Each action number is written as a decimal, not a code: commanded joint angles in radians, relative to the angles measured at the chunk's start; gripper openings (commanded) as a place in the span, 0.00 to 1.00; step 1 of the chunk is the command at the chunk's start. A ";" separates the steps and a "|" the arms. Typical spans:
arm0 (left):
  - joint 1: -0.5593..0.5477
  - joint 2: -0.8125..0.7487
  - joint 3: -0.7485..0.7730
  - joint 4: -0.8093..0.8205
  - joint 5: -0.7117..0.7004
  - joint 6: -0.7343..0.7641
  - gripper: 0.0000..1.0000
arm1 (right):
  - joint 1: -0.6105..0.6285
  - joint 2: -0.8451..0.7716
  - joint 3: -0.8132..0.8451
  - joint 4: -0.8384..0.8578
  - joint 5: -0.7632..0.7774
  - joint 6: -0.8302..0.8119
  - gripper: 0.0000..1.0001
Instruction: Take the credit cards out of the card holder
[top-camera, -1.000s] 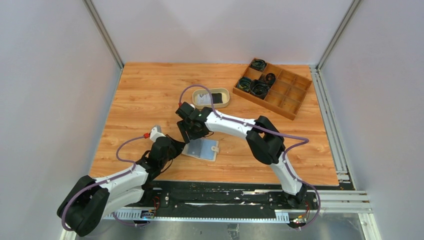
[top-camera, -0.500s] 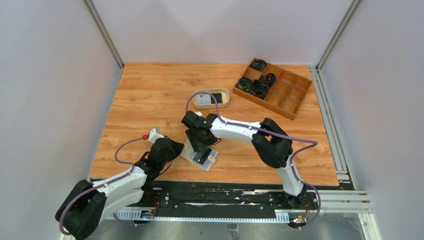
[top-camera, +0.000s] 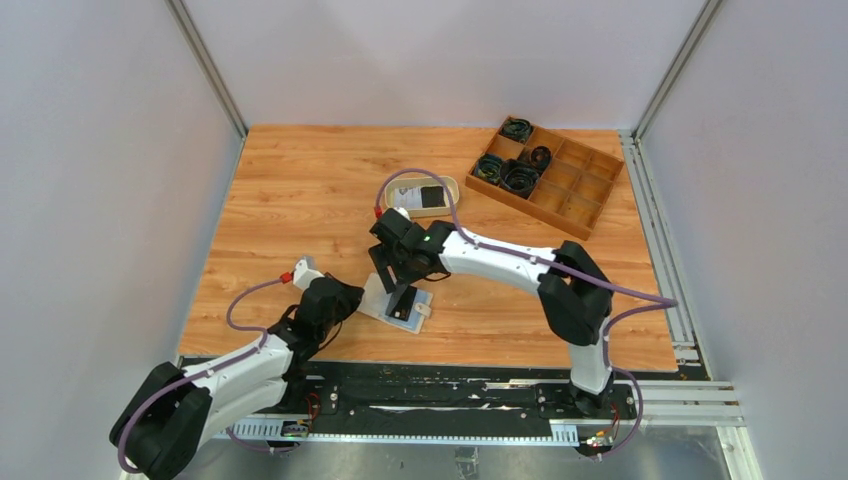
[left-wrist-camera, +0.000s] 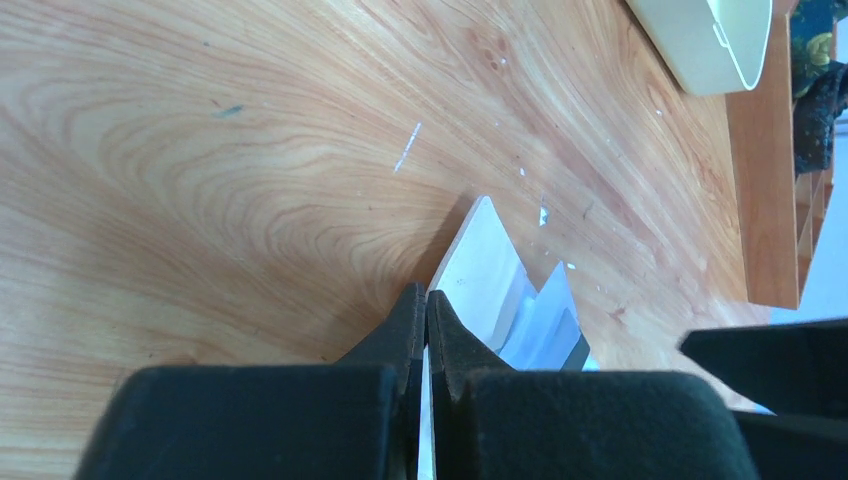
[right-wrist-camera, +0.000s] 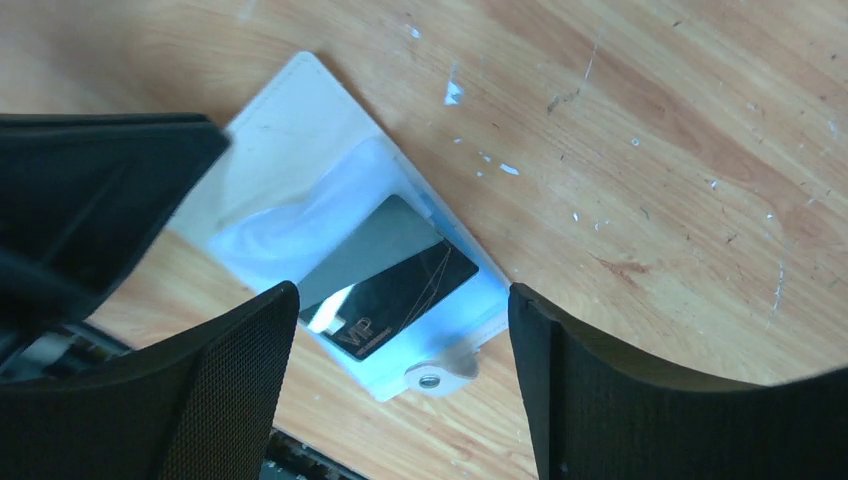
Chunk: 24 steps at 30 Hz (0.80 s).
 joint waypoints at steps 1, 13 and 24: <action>0.008 -0.029 -0.023 -0.054 -0.068 -0.044 0.00 | -0.028 -0.131 -0.097 0.160 -0.104 0.008 0.80; 0.007 -0.022 -0.024 -0.072 -0.067 -0.054 0.00 | -0.033 -0.128 -0.294 0.311 -0.360 0.219 0.78; 0.006 -0.109 -0.045 -0.137 -0.077 -0.047 0.00 | -0.121 -0.178 -0.549 0.793 -0.505 0.369 0.76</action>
